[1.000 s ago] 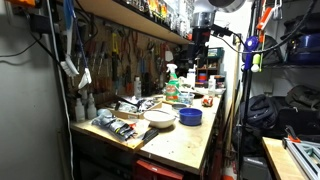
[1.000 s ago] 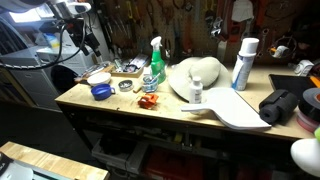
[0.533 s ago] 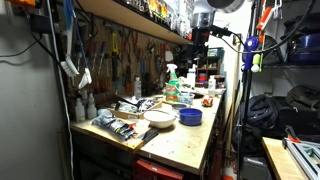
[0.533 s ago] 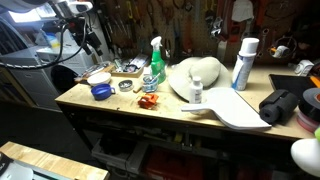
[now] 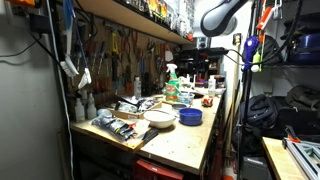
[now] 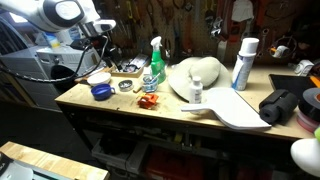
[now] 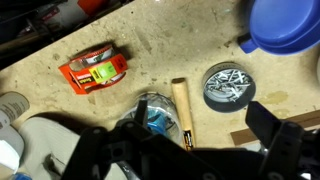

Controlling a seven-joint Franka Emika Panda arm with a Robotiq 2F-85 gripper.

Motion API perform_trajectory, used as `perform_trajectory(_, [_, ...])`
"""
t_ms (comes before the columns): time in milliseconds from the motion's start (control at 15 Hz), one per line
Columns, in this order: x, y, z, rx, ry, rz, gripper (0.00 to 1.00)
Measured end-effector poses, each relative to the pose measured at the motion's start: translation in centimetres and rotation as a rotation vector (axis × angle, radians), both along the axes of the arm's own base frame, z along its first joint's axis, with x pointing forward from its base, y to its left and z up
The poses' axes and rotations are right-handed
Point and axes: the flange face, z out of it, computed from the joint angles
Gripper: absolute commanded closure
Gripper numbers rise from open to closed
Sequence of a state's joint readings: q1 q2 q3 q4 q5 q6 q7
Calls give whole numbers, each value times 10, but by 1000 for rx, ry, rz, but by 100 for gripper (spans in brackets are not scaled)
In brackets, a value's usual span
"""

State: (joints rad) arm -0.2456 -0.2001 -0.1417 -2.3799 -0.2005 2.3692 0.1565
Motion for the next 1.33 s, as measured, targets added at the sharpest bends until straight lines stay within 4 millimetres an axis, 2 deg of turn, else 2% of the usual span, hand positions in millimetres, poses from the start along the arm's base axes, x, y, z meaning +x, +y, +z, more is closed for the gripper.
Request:
perform_trajectory(133, [1, -3, -7, 3, 12, -5, 0])
perform_trajectory(467, [5, -3, 1, -15, -12, -5, 0])
perform_trajectory(667, [21, -14, 12, -118, -100, -17, 0])
perform_trajectory(800, [35, -24, 15, -150, -96, -2, 0])
perform_trajectory(1067, [56, -39, 6, -33, 40, 82, 0])
perform_trajectory(1200, [62, -48, 6, 7, 77, 91, 0])
perform_trajectory(1333, [63, -48, 5, 6, 76, 92, 0])
